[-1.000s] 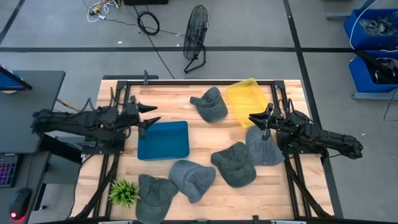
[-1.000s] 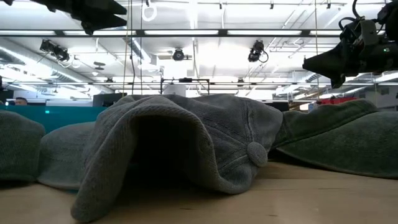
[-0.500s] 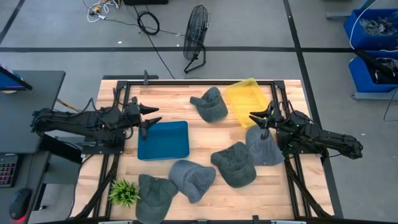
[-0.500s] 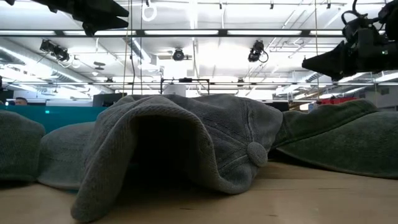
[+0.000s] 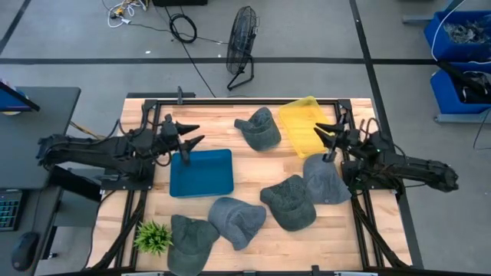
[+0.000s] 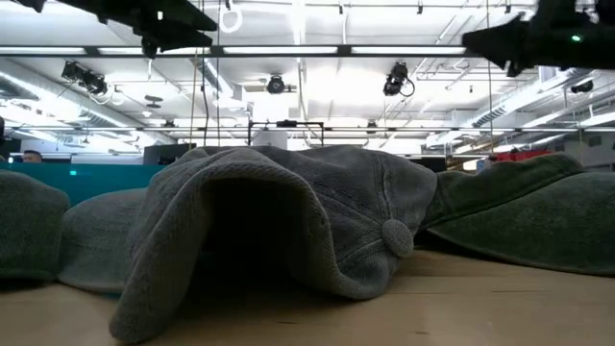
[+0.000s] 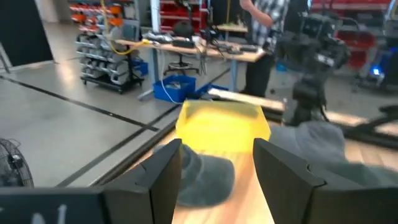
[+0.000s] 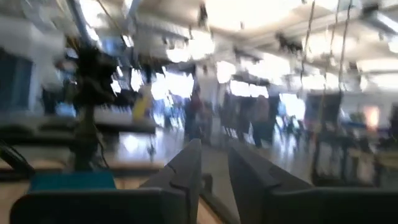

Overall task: Pick & Place hat
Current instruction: Put the top green cap into the yellow bin

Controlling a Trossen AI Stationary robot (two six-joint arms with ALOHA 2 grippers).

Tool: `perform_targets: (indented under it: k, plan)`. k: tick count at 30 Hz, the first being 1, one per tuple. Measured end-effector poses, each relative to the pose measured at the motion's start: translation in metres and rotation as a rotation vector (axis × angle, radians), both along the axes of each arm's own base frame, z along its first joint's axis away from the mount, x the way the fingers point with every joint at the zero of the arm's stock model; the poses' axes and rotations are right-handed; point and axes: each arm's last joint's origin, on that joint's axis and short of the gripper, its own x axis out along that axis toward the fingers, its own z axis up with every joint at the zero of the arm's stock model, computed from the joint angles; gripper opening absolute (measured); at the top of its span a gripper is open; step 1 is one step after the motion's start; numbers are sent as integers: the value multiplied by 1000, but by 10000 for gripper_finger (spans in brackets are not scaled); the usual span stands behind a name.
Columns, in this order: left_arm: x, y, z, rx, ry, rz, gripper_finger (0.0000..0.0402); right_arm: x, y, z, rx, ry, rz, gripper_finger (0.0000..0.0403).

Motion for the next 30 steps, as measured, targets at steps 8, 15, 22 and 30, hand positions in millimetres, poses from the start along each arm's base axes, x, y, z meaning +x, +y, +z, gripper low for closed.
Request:
perform_targets:
  k: [8, 15, 22, 30]
  plan:
    - [3, 17, -1, 0, -7, 100, 202, 63, -18, 45, -10, 425, -19, 130]
    - [2, 24, -1, -45, -37, 142, 202, 141, -40, 18, -42, 842, 36, 166]
    - [4, 18, -3, -58, -15, 36, 202, 207, -70, -33, -4, 1047, -61, 168]
    - [5, 10, -8, -64, 38, -26, 202, 248, -105, -65, 57, 1154, -112, 162]
